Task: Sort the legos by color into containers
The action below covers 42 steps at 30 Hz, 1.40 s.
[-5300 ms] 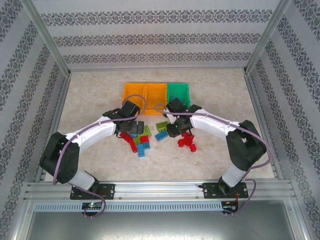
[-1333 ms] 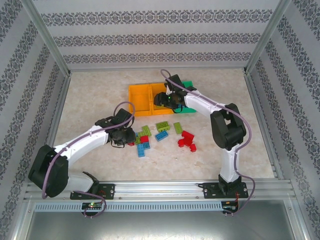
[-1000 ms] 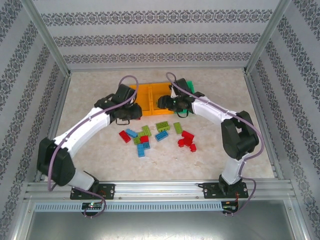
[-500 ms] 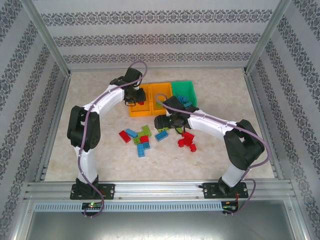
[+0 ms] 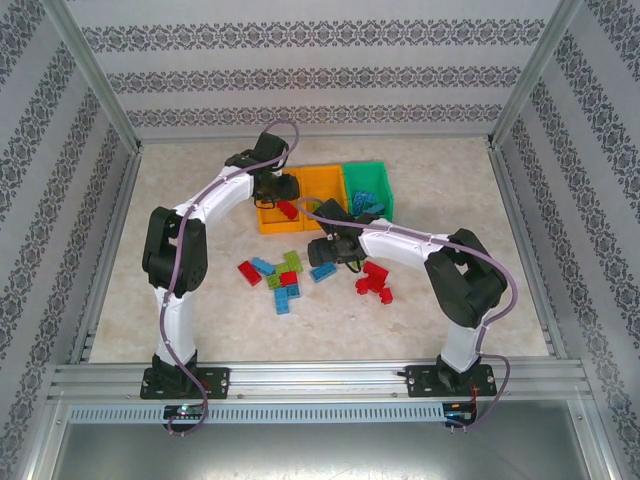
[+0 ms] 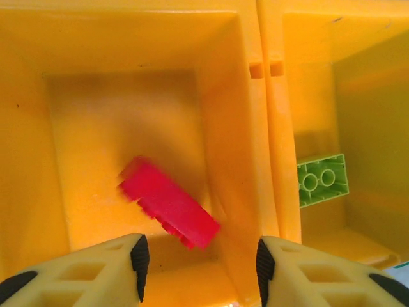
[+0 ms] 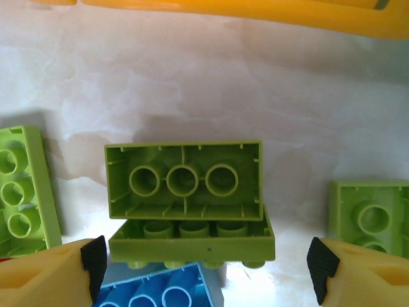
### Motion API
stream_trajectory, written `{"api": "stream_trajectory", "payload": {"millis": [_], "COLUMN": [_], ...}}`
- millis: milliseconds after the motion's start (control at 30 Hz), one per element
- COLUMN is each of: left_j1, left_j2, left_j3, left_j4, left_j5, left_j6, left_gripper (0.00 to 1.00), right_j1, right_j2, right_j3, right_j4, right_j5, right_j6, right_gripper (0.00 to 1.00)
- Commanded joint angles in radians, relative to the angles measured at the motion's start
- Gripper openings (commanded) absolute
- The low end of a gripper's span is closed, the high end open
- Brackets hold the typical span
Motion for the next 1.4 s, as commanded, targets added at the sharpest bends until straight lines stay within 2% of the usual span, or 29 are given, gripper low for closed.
{"api": "stream_trajectory", "payload": {"millis": [0, 300, 667, 967, 1367], "left_j1": [0.001, 0.000, 0.001, 0.001, 0.000], "left_j2": [-0.051, -0.108, -0.169, -0.194, -0.233], "left_j3": [-0.024, -0.083, -0.137, -0.178, -0.224], "left_j4": [0.007, 0.035, 0.046, 0.046, 0.037], "left_j5": [-0.004, -0.007, -0.020, -0.051, -0.094], "left_j6": [0.005, -0.014, -0.012, -0.009, 0.004], "left_gripper": [0.56, 0.73, 0.74, 0.75, 0.75], "right_j1": [0.018, 0.030, 0.031, 0.030, -0.008], "right_j2": [0.028, 0.041, 0.088, 0.019, -0.079], "right_j3": [0.032, 0.040, 0.077, 0.047, 0.055], "right_j4": [-0.029, -0.042, -0.081, -0.067, -0.053], "right_j5": [0.020, 0.015, 0.047, 0.046, 0.000], "right_j6": [-0.005, -0.027, -0.033, -0.024, -0.041], "right_gripper": [0.85, 0.83, 0.74, 0.61, 0.59]}}
